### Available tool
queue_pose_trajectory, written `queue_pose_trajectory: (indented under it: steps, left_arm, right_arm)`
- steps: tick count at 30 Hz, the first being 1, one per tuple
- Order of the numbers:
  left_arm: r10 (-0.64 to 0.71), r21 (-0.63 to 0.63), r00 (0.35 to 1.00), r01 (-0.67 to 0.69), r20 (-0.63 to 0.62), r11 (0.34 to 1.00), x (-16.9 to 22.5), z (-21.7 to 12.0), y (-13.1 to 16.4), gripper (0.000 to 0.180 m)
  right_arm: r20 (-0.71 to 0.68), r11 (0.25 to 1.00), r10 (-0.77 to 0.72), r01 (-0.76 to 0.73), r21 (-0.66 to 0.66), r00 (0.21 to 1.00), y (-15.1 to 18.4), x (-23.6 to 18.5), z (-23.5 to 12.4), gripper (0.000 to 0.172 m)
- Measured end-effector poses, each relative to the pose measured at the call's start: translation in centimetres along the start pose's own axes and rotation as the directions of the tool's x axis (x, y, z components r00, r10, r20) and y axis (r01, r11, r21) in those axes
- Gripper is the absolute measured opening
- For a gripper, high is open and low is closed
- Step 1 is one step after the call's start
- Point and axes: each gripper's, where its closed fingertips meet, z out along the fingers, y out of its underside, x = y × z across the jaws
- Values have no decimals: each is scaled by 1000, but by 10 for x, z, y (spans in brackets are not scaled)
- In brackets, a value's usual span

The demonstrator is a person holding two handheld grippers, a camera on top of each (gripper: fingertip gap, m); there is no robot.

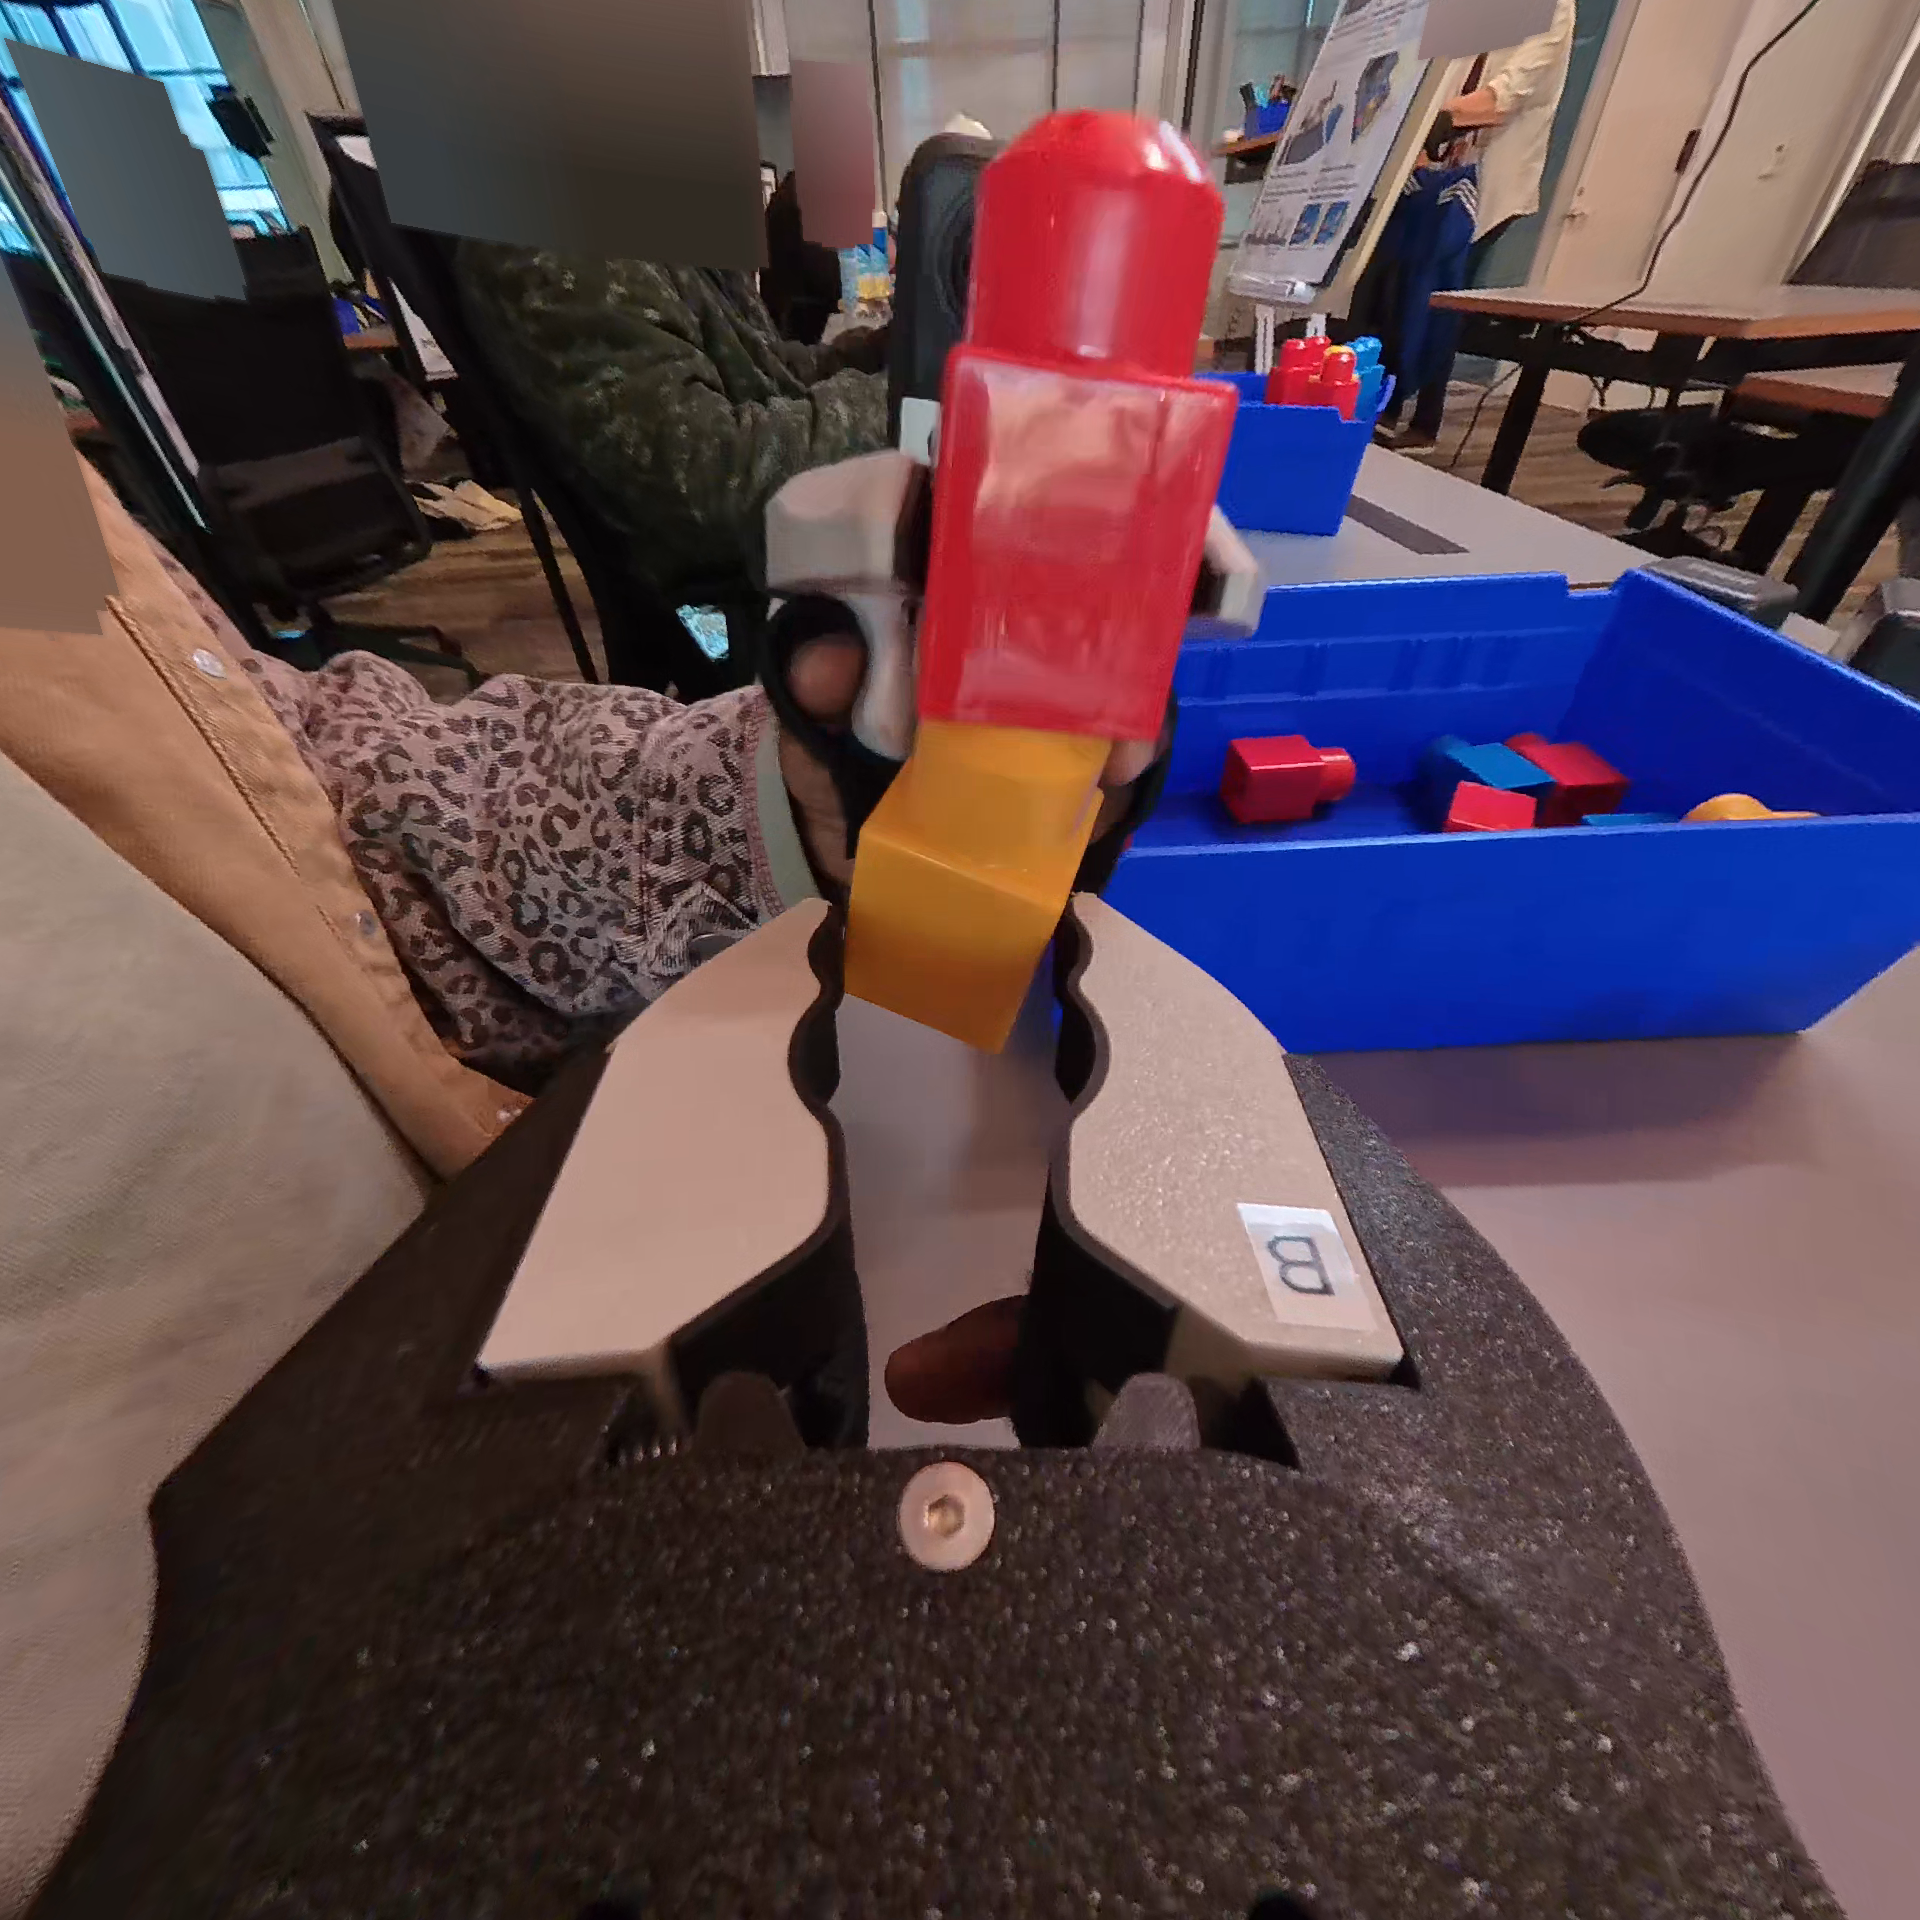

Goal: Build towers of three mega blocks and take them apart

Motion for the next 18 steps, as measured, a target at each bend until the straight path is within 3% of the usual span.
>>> queue_pose_trajectory:
  steps: [9, 18]
  left_arm:
    - [-46, -229, 992, 18, -118, 973, 16, 2, 26, 35]
    - [-25, -375, 985, -42, -173, 926, 30, -7, 36, 35]
  right_arm:
    - [31, 984, -166, 168, -56, 986, 8, -6, -10, 38]
    - [158, 993, -112, 117, -23, 981, 12, -20, -10, 37]
